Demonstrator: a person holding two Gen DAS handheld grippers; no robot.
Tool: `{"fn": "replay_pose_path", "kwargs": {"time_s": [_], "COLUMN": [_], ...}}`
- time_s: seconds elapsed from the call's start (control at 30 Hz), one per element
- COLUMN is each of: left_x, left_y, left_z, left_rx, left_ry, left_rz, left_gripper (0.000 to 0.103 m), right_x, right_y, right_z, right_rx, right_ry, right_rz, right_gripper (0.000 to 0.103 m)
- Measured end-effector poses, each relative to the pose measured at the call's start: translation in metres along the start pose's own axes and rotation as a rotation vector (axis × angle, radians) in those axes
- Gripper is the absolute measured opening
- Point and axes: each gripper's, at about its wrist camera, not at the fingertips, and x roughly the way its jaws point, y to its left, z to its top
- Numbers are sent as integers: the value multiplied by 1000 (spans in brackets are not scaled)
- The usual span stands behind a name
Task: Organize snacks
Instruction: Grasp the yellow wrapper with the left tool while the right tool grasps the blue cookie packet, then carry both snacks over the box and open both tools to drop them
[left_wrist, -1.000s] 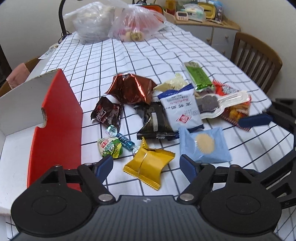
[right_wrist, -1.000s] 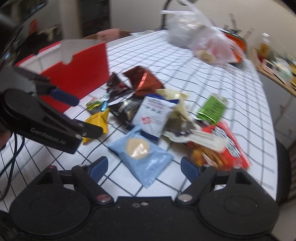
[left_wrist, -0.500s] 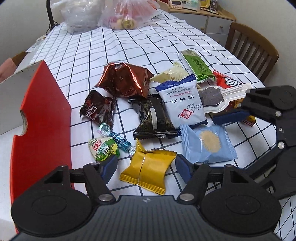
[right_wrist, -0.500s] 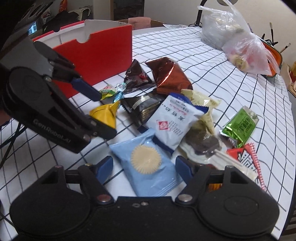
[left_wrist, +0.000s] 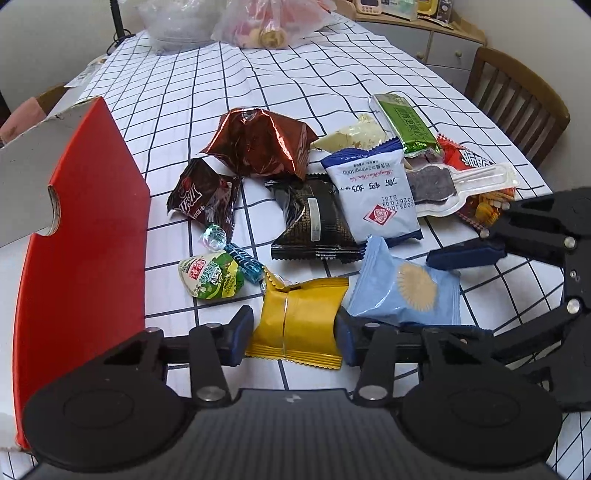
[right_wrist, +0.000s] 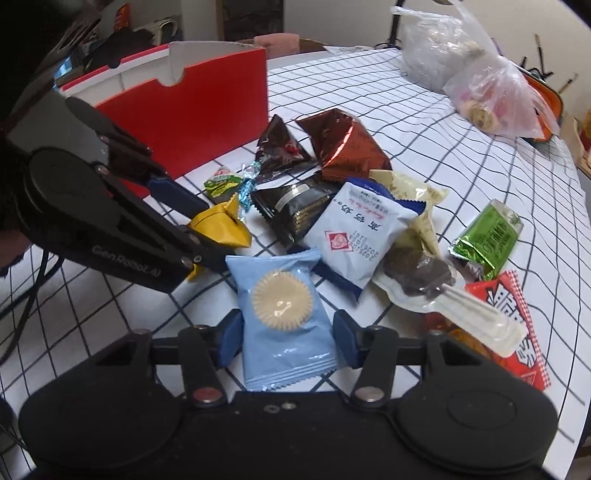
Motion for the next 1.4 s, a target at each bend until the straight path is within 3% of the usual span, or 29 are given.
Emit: {"fn": "replay_pose_path", "kwargs": {"time_s": [0.17,0.53,0.77,1.13,1.4], "left_x": [-3,-24,-58,-123,-154], "left_y": [-3,-4,-1,35,86], "left_z": [-3,-19,-25,-19,-17], "left_rx": [-34,-142,-225,-269,-266], "left_ry": [-6,-18,-48,-165,-226], "left_rz": [18,65,98,70,81], "left_gripper": [43,41,41,41,41], "right_x": [-8,-23,-51,-90,-83], "right_y": [3,5,9,39,83], "right_z": [-2,-7,1,55,106], "right_rx": [60,116,132,136,125], "right_ry": [-31,-51,-86,-184,-216], "right_rz": [1,-11,16,-22,-49], "right_gripper": [39,39,39,39,39]}}
